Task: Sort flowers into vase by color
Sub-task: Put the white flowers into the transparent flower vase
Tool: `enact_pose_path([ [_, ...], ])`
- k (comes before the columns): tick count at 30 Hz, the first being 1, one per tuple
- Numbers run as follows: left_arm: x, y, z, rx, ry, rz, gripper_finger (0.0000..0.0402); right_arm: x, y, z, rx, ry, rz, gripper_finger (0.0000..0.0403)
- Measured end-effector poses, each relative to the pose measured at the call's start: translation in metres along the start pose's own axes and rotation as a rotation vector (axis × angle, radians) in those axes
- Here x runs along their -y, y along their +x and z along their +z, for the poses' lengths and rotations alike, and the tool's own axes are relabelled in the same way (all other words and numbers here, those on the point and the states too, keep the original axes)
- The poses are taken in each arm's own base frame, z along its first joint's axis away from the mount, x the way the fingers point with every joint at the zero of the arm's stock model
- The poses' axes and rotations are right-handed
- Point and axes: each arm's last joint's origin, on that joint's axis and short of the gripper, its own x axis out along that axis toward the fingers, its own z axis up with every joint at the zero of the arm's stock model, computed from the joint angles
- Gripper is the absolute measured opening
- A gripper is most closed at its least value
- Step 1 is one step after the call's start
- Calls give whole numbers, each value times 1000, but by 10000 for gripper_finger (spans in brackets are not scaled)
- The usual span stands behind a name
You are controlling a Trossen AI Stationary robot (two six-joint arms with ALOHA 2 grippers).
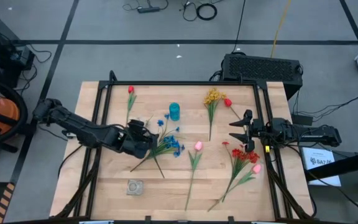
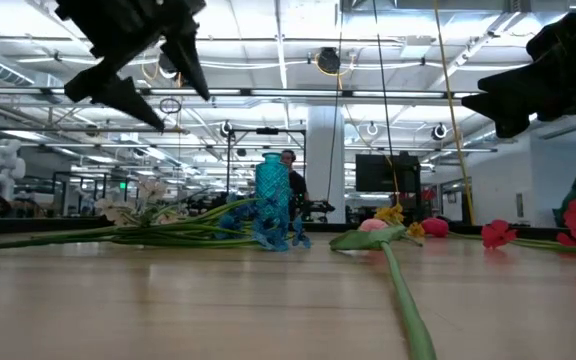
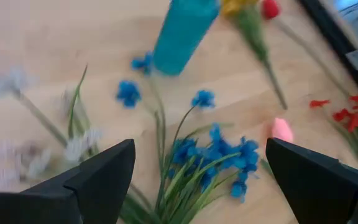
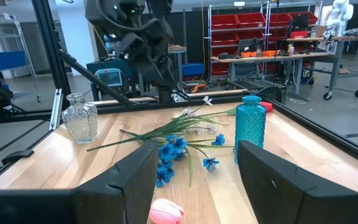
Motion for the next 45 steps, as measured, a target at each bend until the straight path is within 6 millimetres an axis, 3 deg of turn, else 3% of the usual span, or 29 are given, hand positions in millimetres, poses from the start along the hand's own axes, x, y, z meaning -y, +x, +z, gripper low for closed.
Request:
enact_pose_path([
  [11, -24, 15, 7, -209, -134, 244, 365, 0, 0, 0, 0, 0, 0, 212],
  [20, -51, 40, 7, -316, -228, 347, 365, 0, 0, 0, 0, 0, 0, 212],
  [26, -47, 54, 1, -350, -286, 223, 365, 0, 0, 0, 0, 0, 0, 212],
  [37, -53, 84, -10, -426, -261, 342, 364, 0, 0, 0, -1, 0, 0, 212],
  [41, -54, 90, -11, -423, -264, 352, 343, 0, 0, 0, 0, 0, 0, 212],
  [45, -55, 91, -9, -419, -275, 357, 294, 0, 0, 0, 0, 0, 0, 212],
])
